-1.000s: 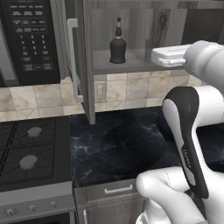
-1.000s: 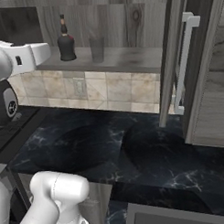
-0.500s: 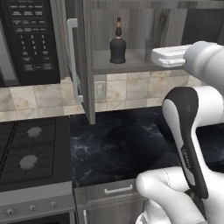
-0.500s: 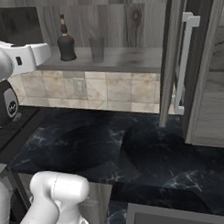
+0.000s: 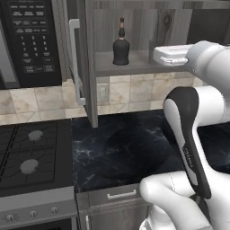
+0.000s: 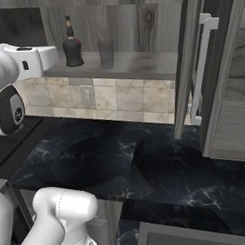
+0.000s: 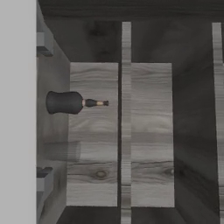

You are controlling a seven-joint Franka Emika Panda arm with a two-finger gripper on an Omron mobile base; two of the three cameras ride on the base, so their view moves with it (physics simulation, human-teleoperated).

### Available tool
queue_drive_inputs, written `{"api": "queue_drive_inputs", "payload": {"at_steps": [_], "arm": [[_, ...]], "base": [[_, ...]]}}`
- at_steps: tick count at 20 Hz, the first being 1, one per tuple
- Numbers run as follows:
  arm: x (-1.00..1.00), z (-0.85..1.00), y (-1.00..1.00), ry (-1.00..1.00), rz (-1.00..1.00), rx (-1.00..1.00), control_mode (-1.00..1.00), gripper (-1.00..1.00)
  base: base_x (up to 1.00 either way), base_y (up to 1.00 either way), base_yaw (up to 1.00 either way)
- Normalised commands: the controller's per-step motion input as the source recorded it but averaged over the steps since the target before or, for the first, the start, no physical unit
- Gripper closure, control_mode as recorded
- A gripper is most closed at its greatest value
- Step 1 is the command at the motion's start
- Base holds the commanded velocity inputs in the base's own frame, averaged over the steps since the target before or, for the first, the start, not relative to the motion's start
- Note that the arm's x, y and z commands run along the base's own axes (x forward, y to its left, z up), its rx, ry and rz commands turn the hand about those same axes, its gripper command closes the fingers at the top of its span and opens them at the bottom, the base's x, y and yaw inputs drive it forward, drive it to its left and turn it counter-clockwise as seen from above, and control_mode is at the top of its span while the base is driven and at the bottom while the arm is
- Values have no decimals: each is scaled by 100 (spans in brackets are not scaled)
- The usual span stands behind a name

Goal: There is a bowl on the dining counter. Grab a lemon wedge from the fridge and place it in the bowl. Then get the liquor bottle and glass cup from the cabinet and place them next to the bowl.

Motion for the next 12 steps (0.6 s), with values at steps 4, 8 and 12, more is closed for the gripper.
{"api": "queue_drive_inputs", "payload": {"at_steps": [4,8,12], "arm": [[40,0,0,0,0,3,-100,-100],[41,0,0,0,0,3,-100,-100],[40,0,0,0,0,3,-100,-100]], "base": [[0,0,0],[0,0,0],[0,0,0]]}}
